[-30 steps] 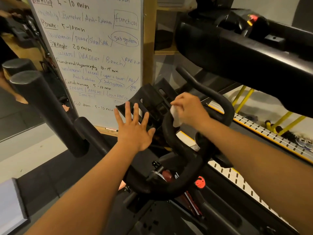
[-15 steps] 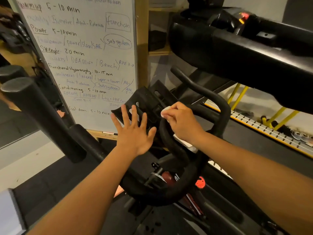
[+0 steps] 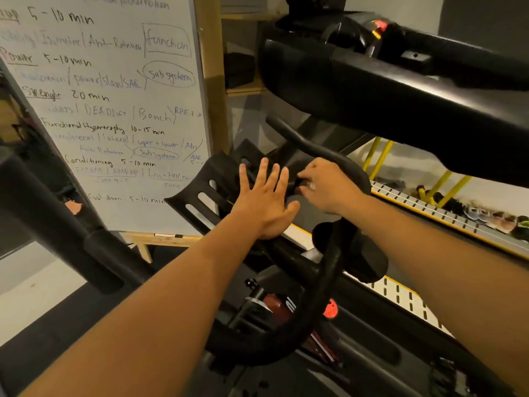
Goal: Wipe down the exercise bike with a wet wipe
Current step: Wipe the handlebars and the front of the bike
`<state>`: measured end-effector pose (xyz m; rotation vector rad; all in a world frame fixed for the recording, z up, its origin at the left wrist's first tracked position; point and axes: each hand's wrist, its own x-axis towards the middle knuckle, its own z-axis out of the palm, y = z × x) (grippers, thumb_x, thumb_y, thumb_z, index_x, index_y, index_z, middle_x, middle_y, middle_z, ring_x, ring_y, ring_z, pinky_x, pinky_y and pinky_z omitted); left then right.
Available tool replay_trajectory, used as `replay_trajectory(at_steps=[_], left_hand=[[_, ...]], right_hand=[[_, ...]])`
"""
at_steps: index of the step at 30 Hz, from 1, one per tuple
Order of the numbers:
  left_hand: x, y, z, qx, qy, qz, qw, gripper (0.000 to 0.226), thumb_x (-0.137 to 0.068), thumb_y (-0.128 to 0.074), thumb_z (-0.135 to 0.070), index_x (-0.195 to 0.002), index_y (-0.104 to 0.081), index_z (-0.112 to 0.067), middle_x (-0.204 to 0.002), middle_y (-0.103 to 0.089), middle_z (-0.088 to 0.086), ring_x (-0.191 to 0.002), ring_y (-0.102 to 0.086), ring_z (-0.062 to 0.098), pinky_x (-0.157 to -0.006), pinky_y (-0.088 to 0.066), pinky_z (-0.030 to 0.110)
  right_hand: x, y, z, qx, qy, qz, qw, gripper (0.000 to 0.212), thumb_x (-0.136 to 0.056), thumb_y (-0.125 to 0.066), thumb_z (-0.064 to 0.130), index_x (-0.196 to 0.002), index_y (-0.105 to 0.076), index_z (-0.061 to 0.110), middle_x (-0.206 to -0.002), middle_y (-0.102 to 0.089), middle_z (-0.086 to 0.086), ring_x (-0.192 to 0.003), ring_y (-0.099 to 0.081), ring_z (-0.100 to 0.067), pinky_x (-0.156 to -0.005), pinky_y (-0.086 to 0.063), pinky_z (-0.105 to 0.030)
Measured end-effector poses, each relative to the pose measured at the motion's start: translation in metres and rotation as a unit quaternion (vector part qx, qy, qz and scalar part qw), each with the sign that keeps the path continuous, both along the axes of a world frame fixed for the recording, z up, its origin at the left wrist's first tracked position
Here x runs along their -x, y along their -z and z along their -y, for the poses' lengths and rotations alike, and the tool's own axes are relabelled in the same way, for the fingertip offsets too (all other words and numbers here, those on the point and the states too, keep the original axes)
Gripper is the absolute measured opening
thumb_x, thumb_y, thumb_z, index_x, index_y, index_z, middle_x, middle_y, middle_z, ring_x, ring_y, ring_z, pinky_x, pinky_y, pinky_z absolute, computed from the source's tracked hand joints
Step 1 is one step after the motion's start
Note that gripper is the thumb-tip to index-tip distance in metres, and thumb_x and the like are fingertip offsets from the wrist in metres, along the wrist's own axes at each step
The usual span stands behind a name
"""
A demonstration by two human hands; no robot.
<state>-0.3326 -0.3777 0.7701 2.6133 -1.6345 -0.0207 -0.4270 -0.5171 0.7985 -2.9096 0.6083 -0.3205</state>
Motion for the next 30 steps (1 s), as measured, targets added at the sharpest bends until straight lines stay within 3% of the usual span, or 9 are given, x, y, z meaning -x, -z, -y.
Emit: replay_trajectory(at_steps=[2,4,7,10,16,22,26,30], left_hand=[[0.0,-0.002,0.002,-0.019,0.006,0.031,0.999,0.074,-0.1,-0.015,-0.056,-0.157,0.009,-0.016,-0.165,0.012,0.007,-0.148,0.026,0.027,-0.114,0.019,0.062],[0.0,-0.004,0.002,-0.031,0.01,0.045,0.998,0.074,-0.099,-0.016,-0.056,-0.157,0.01,-0.016,-0.165,0.012,0.008,-0.148,0.026,0.028,-0.114,0.018,0.062],[-0.001,-0.004,0.002,-0.025,0.021,0.034,0.999,0.074,-0.1,-0.017,-0.057,-0.157,0.009,-0.018,-0.165,0.013,0.008,-0.148,0.026,0.028,-0.114,0.018,0.062],[-0.002,-0.003,0.003,-0.022,0.026,0.033,0.999,0.075,-0.099,-0.016,-0.059,-0.157,0.009,-0.019,-0.165,0.012,0.007,-0.148,0.026,0.028,-0.114,0.018,0.063],[0.0,-0.006,0.001,-0.021,0.043,0.024,0.999,0.074,-0.098,-0.007,-0.063,-0.157,0.008,-0.021,-0.165,0.014,0.005,-0.147,0.027,0.026,-0.114,0.018,0.063],[0.006,-0.005,0.004,-0.053,0.098,0.074,0.991,0.072,-0.099,-0.004,-0.061,-0.157,0.008,-0.02,-0.165,0.017,0.004,-0.148,0.026,0.025,-0.114,0.017,0.063],[0.009,-0.004,0.012,-0.067,0.1,0.042,0.992,0.07,-0.101,-0.009,-0.058,-0.157,0.007,-0.02,-0.164,0.016,0.004,-0.148,0.024,0.026,-0.116,0.015,0.062],[0.006,-0.004,0.015,-0.049,0.1,-0.007,0.994,0.065,-0.103,-0.014,-0.054,-0.157,0.005,-0.023,-0.165,0.015,0.002,-0.15,0.02,0.023,-0.119,0.01,0.058]], right_hand=[[0.005,-0.009,0.002,-0.016,-0.031,-0.015,0.999,0.033,-0.096,-0.059,0.018,-0.128,-0.063,0.016,-0.122,-0.056,-0.002,-0.112,-0.055,-0.02,-0.097,-0.044,-0.03],[0.014,-0.015,0.012,0.004,-0.026,-0.039,0.999,0.031,-0.097,-0.058,0.017,-0.127,-0.064,0.015,-0.12,-0.058,-0.003,-0.108,-0.057,-0.019,-0.091,-0.042,-0.025],[0.042,-0.021,0.026,0.02,0.05,-0.077,0.996,0.024,-0.096,-0.059,0.024,-0.115,-0.072,0.015,-0.105,-0.064,-0.004,-0.093,-0.06,-0.02,-0.082,-0.049,-0.03],[0.074,-0.021,0.037,0.021,0.115,-0.075,0.99,0.017,-0.094,-0.062,0.02,-0.104,-0.074,0.014,-0.097,-0.061,-0.003,-0.09,-0.056,-0.018,-0.079,-0.048,-0.031],[0.074,-0.006,-0.005,-0.033,0.075,0.006,0.997,0.022,-0.099,-0.053,0.018,-0.107,-0.074,0.018,-0.11,-0.058,-0.002,-0.102,-0.057,-0.02,-0.084,-0.04,-0.023],[0.118,-0.001,-0.038,-0.176,0.055,0.097,0.978,0.014,-0.091,-0.067,0.019,-0.096,-0.073,0.03,-0.097,-0.062,0.014,-0.091,-0.055,0.001,-0.079,-0.036,-0.006],[0.097,0.0,0.0,-0.121,0.111,0.082,0.983,0.013,-0.093,-0.063,0.024,-0.102,-0.072,0.027,-0.103,-0.057,0.004,-0.099,-0.051,-0.012,-0.083,-0.036,-0.023],[0.068,0.004,0.025,-0.062,0.201,0.046,0.976,0.021,-0.098,-0.056,0.028,-0.108,-0.071,0.017,-0.107,-0.057,-0.006,-0.099,-0.053,-0.02,-0.082,-0.036,-0.026]])
